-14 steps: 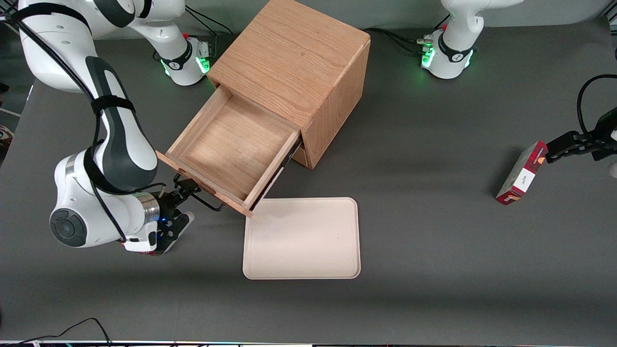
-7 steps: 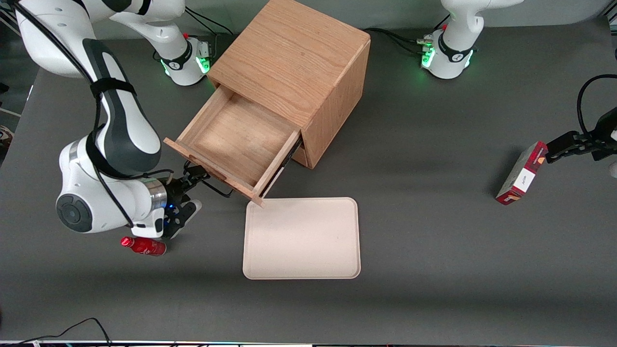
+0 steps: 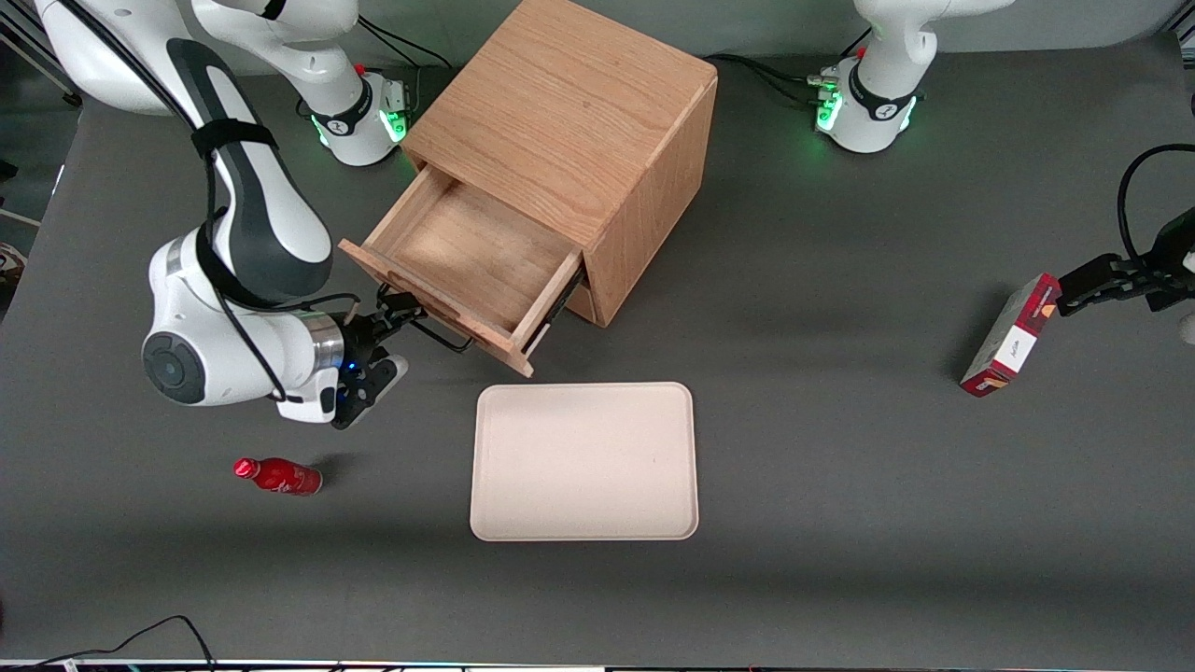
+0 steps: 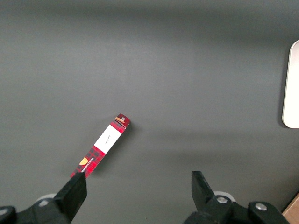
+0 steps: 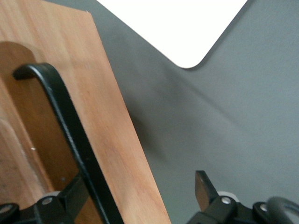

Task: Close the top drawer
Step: 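Push the drawer front with the right gripper into the cabinet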

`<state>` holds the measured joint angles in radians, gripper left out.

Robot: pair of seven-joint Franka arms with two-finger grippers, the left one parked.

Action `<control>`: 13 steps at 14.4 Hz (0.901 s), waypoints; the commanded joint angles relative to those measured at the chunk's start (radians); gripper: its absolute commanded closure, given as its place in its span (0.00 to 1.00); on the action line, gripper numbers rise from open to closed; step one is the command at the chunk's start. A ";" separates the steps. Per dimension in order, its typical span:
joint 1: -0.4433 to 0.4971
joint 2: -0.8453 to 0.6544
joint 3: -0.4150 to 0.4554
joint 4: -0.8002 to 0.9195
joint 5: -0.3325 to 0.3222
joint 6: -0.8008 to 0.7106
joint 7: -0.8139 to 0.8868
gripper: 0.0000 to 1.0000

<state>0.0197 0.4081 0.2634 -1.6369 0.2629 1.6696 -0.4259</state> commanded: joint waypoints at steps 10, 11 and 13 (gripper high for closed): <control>-0.004 -0.158 0.100 -0.176 0.082 0.038 0.176 0.00; -0.006 -0.172 0.099 -0.196 0.108 0.038 0.176 0.00; -0.004 -0.205 0.102 -0.233 0.139 0.039 0.177 0.00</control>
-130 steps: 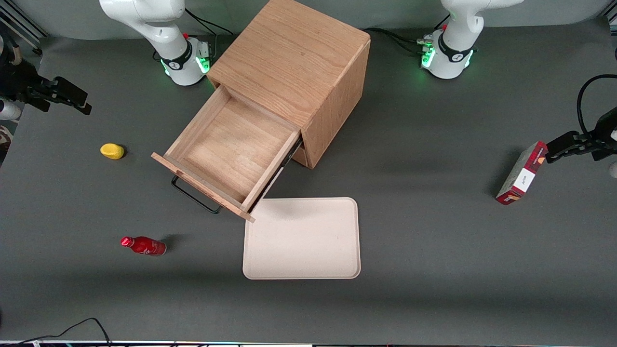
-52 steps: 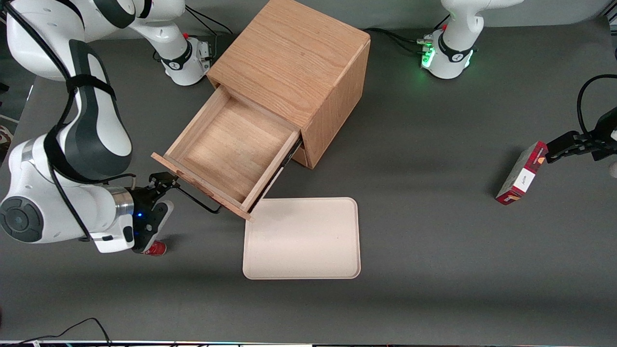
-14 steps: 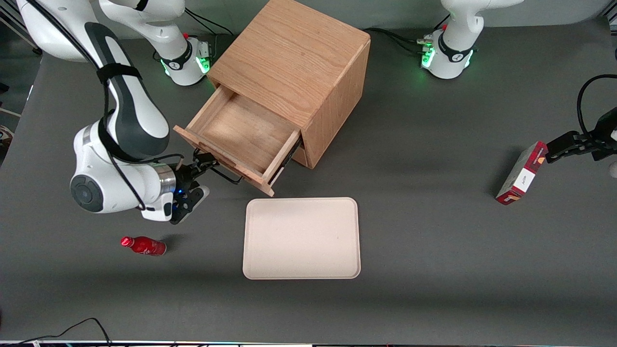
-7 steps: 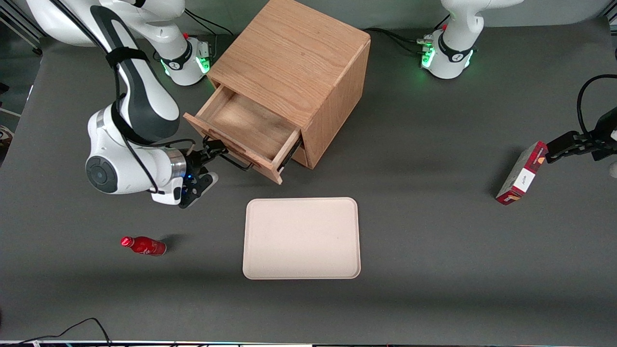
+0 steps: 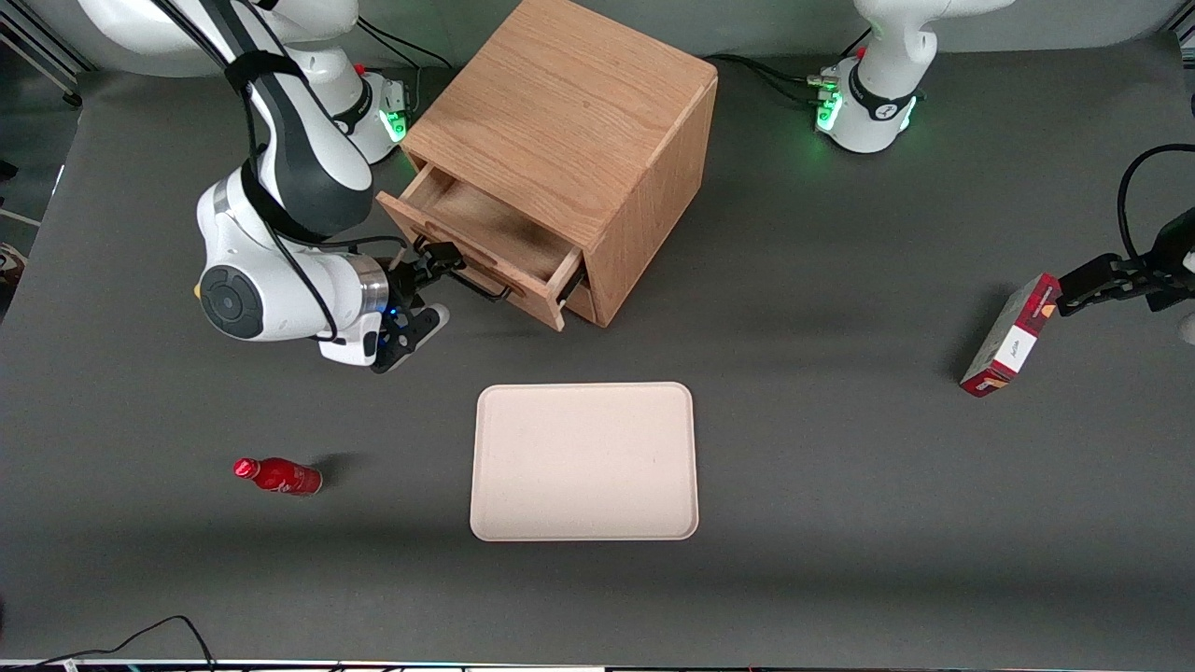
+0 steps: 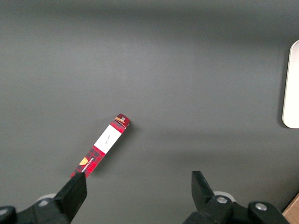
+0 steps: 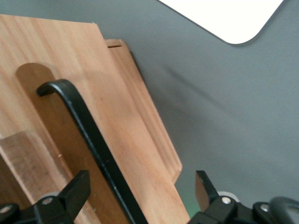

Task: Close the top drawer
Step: 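Push the drawer front with the right gripper into the cabinet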

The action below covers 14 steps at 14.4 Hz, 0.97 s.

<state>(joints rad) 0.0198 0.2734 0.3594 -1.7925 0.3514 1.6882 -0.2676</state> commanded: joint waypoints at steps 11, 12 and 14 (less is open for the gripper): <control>-0.004 -0.209 0.058 -0.312 0.150 0.163 0.019 0.00; -0.006 -0.214 0.067 -0.327 0.161 0.175 0.019 0.00; -0.004 -0.215 0.069 -0.329 0.167 0.177 0.027 0.00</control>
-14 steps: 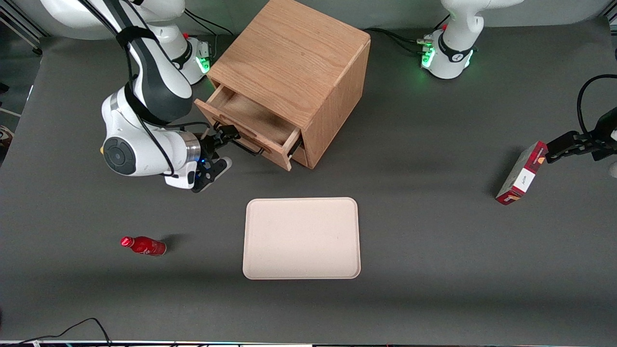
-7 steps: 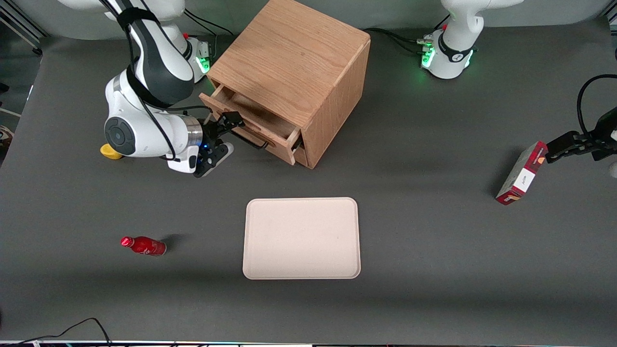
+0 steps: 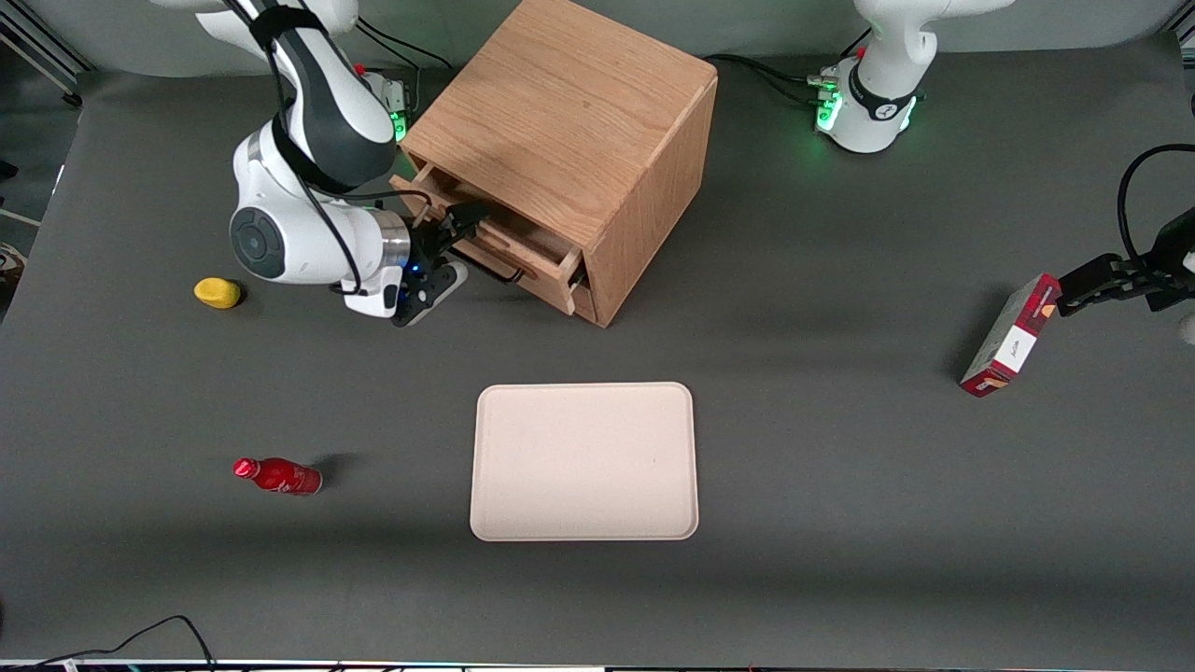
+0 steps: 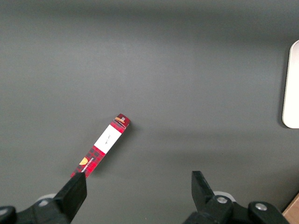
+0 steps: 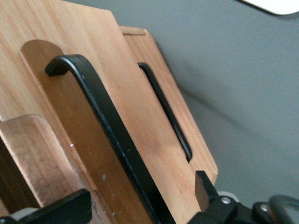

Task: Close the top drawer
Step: 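Push the drawer front with the right gripper into the cabinet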

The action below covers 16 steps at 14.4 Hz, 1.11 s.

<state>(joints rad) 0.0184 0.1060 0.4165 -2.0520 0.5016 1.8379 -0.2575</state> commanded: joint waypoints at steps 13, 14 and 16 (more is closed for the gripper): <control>-0.009 0.038 -0.002 0.087 -0.044 -0.011 0.020 0.00; -0.009 0.049 -0.002 0.092 -0.054 -0.011 0.018 0.00; -0.009 0.069 -0.002 0.115 -0.086 -0.011 0.017 0.00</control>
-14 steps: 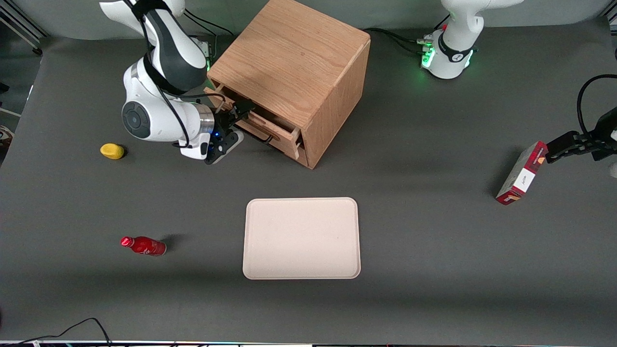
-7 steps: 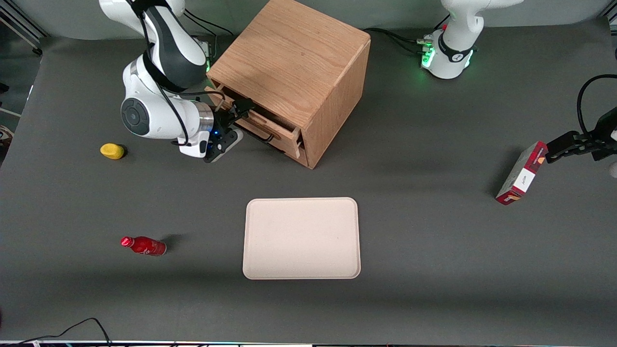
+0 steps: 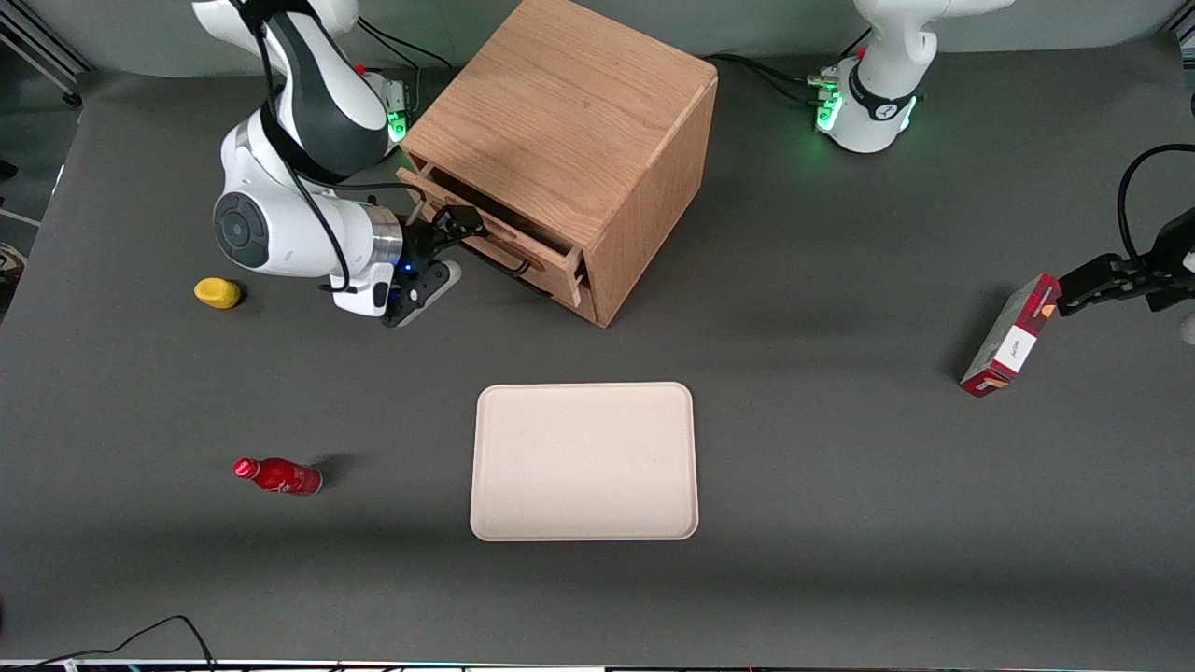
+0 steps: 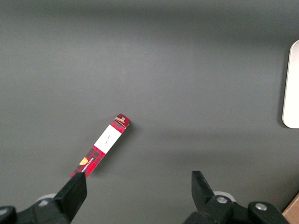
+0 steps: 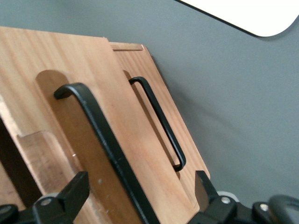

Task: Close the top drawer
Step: 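Push the drawer front with the right gripper into the cabinet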

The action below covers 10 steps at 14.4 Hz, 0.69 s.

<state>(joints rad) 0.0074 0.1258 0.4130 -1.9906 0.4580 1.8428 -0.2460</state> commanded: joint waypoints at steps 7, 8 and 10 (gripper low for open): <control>0.002 0.043 0.003 0.026 -0.006 -0.016 0.025 0.00; 0.003 0.035 0.003 0.016 0.010 -0.016 0.028 0.00; 0.005 0.020 0.004 -0.003 0.033 -0.016 0.028 0.00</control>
<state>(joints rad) 0.0082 0.1743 0.4140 -1.9695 0.4535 1.8382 -0.2418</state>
